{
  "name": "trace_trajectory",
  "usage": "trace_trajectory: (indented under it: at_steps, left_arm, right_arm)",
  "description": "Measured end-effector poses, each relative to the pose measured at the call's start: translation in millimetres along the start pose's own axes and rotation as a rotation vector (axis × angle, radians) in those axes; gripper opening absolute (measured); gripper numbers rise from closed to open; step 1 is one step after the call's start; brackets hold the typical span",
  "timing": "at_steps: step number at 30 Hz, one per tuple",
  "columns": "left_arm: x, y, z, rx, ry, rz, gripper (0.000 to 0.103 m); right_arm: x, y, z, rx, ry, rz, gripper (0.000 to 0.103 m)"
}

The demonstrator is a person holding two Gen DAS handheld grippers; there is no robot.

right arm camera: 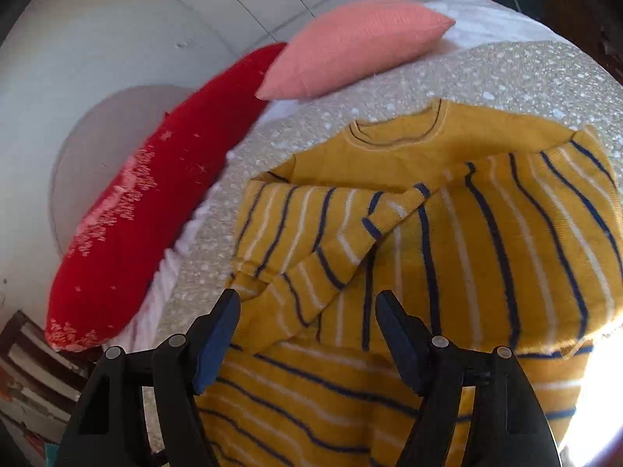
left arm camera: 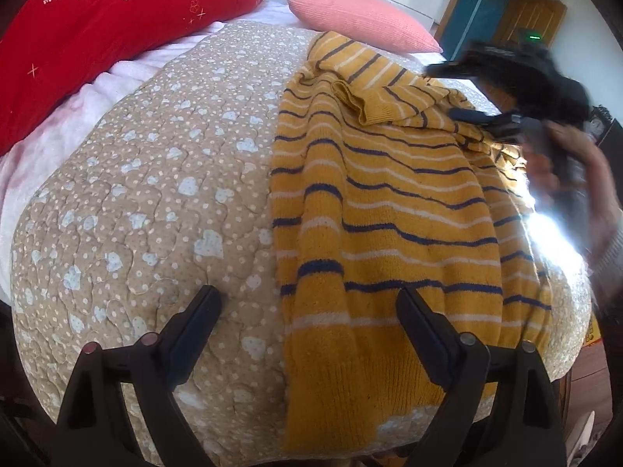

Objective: Fold small clothes

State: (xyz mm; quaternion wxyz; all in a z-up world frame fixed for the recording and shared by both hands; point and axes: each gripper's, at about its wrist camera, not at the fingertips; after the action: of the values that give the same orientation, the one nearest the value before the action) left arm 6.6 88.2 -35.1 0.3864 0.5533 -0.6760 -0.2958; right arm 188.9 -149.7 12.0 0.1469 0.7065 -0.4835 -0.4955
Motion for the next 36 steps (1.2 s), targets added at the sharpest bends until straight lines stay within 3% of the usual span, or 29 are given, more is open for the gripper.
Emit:
trace_trajectory:
  at_steps: [7, 14, 17, 22, 25, 31, 33, 36]
  left_arm:
    - [-11, 4, -1, -0.003, 0.016, 0.083, 0.093]
    - [-11, 6, 1, 0.005, 0.024, 0.079, 0.093]
    - [-11, 5, 1, 0.001, 0.02, 0.074, 0.093]
    - [-19, 8, -2, -0.025, 0.043, 0.128, 0.093]
    - [-27, 10, -8, -0.049, 0.087, 0.175, 0.093]
    - [-32, 9, -20, -0.058, 0.13, 0.181, 0.093]
    - [-30, 3, -21, -0.077, 0.139, 0.188, 0.093]
    - [-21, 0, -19, -0.071, 0.122, 0.156, 0.097]
  right_arm:
    - [-52, -57, -26, -0.016, 0.049, -0.058, 0.077]
    - [-100, -89, -44, -0.051, 0.078, -0.17, 0.077]
    - [-120, -62, -31, -0.053, 0.162, -0.198, 0.077]
    - [-95, 26, 20, -0.127, 0.208, -0.256, 0.077]
    - [-58, 96, 51, -0.106, 0.23, -0.178, 0.077]
    - [25, 220, 88, -0.008, 0.261, 0.211, 0.086]
    - [55, 233, 110, -0.02, 0.183, 0.197, 0.087]
    - [88, 219, 155, -0.047, 0.071, 0.116, 0.087]
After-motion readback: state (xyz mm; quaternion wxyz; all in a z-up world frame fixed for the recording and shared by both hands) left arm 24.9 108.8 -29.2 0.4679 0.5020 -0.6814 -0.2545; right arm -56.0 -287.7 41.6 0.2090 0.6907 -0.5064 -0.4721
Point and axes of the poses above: each gripper's, at about its wrist camera, not at the fingertips, and y roughly against the way its jaws point, x to its right, z to its underside, and after that the axes turned 2 degrees about -z, right-handed
